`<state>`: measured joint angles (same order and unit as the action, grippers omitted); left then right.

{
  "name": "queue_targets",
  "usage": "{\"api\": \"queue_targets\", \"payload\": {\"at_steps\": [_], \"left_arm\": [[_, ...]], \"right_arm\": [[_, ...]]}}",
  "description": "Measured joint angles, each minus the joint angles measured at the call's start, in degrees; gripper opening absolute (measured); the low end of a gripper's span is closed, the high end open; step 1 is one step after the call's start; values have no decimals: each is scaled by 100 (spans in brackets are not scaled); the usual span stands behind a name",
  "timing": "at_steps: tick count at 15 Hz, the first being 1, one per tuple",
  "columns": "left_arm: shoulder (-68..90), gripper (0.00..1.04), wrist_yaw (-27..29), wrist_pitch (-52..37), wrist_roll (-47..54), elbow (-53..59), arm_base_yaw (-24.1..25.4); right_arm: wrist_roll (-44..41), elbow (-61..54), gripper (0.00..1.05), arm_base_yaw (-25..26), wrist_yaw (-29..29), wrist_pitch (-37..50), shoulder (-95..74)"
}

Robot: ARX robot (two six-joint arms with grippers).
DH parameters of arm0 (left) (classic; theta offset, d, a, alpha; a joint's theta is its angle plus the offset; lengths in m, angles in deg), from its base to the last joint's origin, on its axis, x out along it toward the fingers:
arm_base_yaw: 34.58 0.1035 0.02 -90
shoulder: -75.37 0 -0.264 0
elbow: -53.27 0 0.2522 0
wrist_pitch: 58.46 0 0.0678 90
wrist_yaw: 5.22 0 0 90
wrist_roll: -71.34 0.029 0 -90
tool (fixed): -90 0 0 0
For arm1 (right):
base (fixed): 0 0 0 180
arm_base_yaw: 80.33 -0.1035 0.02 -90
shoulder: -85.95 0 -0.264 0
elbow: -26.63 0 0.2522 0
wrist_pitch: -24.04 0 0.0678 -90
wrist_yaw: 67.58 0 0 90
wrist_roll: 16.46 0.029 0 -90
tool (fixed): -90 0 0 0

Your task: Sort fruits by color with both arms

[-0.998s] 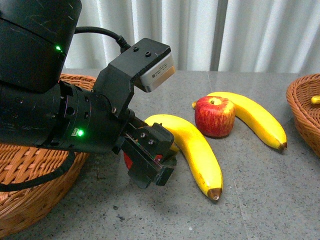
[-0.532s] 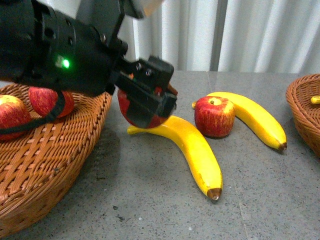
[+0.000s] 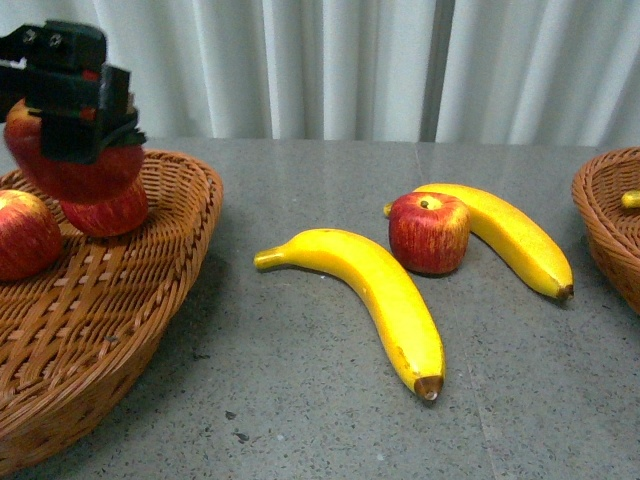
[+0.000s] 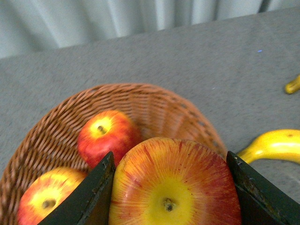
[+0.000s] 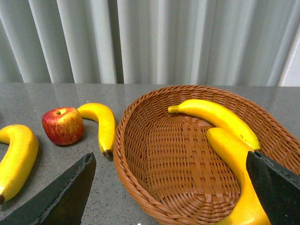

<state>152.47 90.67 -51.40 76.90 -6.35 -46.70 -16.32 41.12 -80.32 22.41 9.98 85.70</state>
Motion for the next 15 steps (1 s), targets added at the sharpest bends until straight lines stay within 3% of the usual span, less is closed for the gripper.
{"api": "queue_targets", "payload": {"at_steps": [3,7,11,15], "left_arm": [[98,62,164,-24,-393,170,472],[365,62,-96,-20,-728,249,505],[363,100,-142,17,-817,251,516],[-68,98,-190,111,-748,85,214]], "right_arm": [[0,0,98,0,0,0,0],[0,0,98,0,0,0,0],[0,0,98,0,0,0,0],[0,0,98,0,0,2,0]]}}
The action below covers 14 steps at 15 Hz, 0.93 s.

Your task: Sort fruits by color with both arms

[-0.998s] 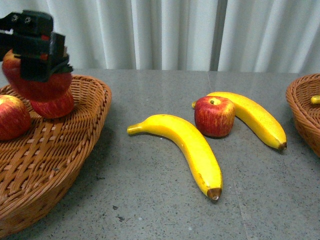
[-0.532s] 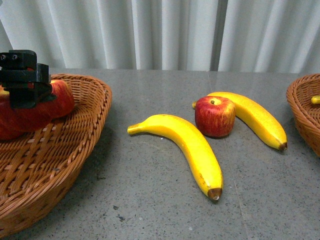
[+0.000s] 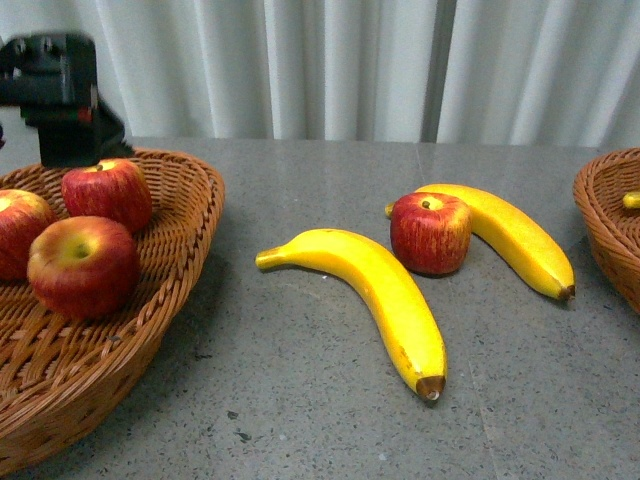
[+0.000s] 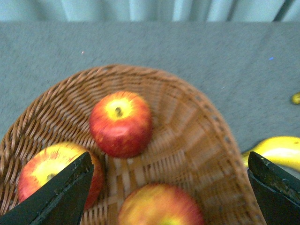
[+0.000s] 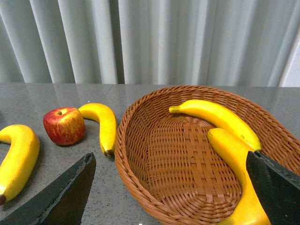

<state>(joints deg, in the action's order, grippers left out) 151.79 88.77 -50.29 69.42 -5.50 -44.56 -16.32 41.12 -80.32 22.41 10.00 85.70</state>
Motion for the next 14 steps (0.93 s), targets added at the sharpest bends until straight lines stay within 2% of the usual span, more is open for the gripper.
{"api": "queue_targets", "payload": {"at_steps": [3,6,10,14], "left_arm": [[-96,98,-299,-264,315,-431,-380],[573,98,-1224,-374,586,-1021,-656],[1792,98,-1543,-308,841,-1740,-1287],[2566,98,-1698,-455,881,-1941,-1493]], "right_arm": [[0,0,98,0,0,0,0],[0,0,98,0,0,-2,0],[0,0,98,0,0,-2,0],[0,0,98,0,0,-2,0]]}}
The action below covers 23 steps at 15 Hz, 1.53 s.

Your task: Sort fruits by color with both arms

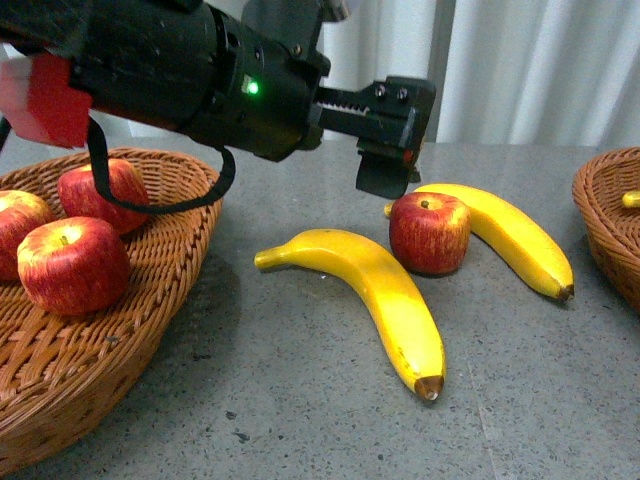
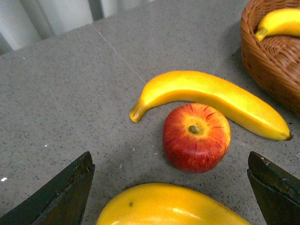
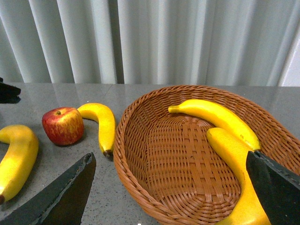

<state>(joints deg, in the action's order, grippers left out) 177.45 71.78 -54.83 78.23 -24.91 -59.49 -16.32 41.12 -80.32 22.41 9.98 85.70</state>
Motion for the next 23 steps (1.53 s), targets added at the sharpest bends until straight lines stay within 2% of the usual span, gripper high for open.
{"api": "queue_targets", "payload": {"at_steps": [7,14,23], "left_arm": [[911,98,-424,105,157,-717,-55],[1425,98,-505,149,262,-1152,-372],[2013,98,-518,116,407,-1519,-485]], "right_arm": [[0,0,98,0,0,0,0],[0,0,98,0,0,0,0],[0,0,98,0,0,0,0]]}}
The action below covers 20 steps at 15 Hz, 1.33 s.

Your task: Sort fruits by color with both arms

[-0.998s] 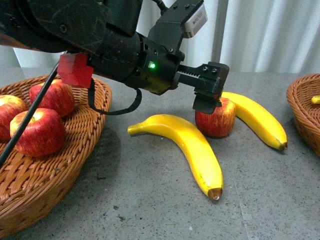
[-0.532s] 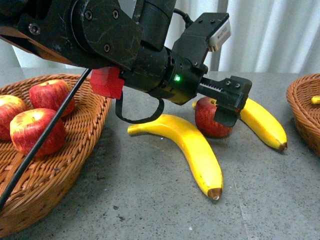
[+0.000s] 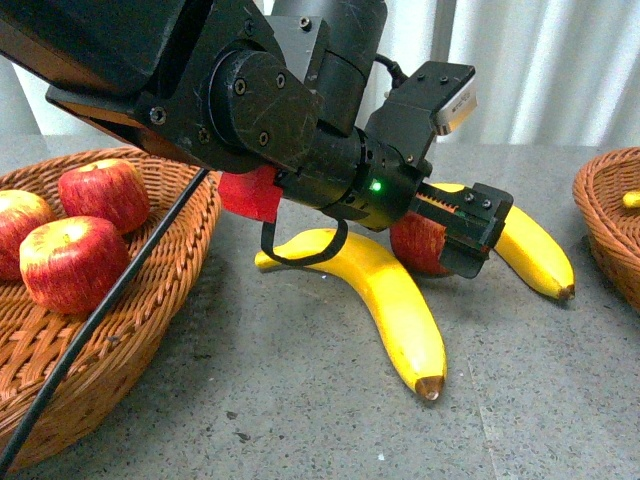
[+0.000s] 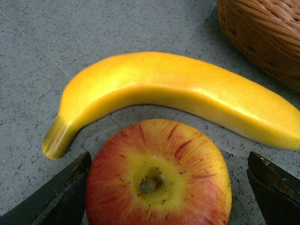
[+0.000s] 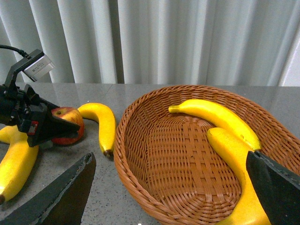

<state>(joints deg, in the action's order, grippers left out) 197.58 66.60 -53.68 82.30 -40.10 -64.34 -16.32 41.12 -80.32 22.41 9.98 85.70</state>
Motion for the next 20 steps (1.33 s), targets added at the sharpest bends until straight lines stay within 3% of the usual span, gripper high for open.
{"api": "queue_targets", "payload": {"at_steps": [3,4,7,10,13,14,17,20], "left_arm": [[120,72,22,7,4,-181,-22],[120,68,39,20,4,-181,-28],[39,68,302,92,48,-177,-79],[-540,67,905,26,348,-31,-92],[-1637,67,1827,-142,409,74,-109],[-2083,67,2404,-293,376,297,-70],[-3189,67,3550,-332,55,1394,369],[-4319,67,3674,-164,-350,2455,1069]], "right_arm": [[0,0,98,0,0,2,0],[0,0,98,0,0,0,0],[0,0,98,0,0,2,0],[0,0,98,0,0,2,0],[0,0,98,0,0,0,0],[0,0,98,0,0,0,0],[0,0,98,0,0,0,0],[0,0,98,0,0,0,0]]}}
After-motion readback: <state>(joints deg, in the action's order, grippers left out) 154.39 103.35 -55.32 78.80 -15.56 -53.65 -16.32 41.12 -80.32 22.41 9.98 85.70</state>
